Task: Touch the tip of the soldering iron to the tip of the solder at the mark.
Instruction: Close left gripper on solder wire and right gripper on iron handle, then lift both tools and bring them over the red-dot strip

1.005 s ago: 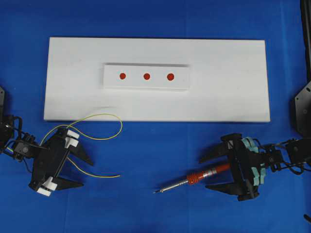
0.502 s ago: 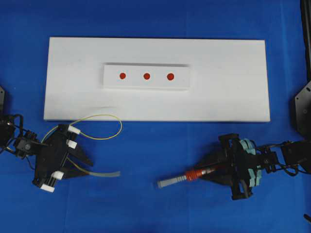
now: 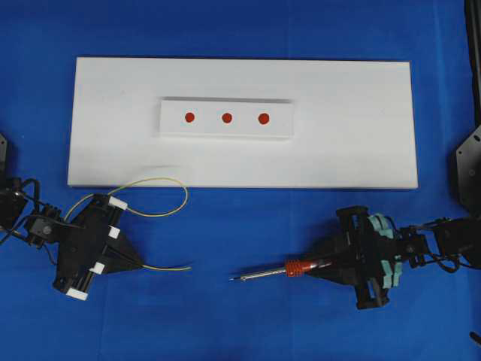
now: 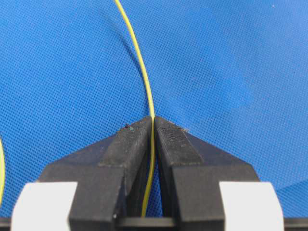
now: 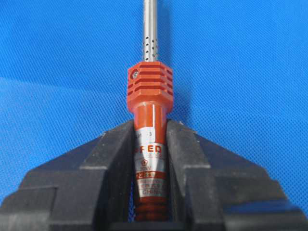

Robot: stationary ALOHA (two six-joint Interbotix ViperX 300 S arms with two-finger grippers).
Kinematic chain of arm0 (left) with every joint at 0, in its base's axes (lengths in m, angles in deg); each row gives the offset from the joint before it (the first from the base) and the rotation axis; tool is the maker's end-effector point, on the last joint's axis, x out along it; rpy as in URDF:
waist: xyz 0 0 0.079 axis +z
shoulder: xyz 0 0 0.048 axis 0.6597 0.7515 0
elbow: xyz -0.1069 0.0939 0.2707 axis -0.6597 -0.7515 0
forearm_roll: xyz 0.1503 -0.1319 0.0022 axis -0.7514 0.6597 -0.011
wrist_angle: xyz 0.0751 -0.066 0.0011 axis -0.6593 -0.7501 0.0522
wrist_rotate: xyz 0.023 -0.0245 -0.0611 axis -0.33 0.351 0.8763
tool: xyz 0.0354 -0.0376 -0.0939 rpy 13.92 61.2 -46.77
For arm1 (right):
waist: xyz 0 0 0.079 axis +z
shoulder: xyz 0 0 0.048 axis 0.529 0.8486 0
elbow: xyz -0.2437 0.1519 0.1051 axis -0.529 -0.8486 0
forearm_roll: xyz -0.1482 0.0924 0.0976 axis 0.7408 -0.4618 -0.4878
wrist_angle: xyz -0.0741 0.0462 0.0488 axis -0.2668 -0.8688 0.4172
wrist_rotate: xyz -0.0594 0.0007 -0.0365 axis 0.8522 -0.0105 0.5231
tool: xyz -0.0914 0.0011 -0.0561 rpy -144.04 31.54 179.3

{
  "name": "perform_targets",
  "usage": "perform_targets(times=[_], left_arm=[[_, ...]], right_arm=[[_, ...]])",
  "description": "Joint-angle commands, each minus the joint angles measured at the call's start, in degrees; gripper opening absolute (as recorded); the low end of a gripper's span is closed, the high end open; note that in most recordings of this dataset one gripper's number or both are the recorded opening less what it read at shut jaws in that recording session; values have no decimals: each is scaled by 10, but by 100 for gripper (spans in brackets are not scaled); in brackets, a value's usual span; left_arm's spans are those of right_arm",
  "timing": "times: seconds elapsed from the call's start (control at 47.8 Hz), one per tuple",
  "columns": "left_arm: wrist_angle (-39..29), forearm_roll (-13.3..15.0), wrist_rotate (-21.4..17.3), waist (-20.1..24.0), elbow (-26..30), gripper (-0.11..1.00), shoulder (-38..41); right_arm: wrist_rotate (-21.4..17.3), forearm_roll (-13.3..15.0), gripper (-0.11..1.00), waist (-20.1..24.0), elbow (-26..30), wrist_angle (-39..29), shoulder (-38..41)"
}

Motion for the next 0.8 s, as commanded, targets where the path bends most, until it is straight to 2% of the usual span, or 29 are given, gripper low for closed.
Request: perform_targets(times=[0.0, 0.084, 0.314, 0.377, 0.502, 0.607, 0.774], left_arm=[[-32, 1, -1, 0, 17, 3, -33], [-84, 1, 0, 0, 33, 3, -64], [-323, 1, 6, 3, 105, 3, -168], [-382, 1, 15, 5, 124, 3, -187], [-488, 1, 47, 15, 152, 3, -219], [-526, 0, 76, 25, 158, 3, -229], [-537, 0, 109, 32, 157, 3, -233]], right_arm=[[5, 0, 6, 0, 1, -17, -43], [12, 0, 6, -4, -1, -58, -84], [47, -1, 6, -64, 19, -291, -237], [55, 0, 6, -85, 34, -362, -276], [74, 4, 6, -116, 61, -461, -327], [84, 7, 6, -135, 76, -504, -341], [86, 13, 6, -151, 84, -519, -339]])
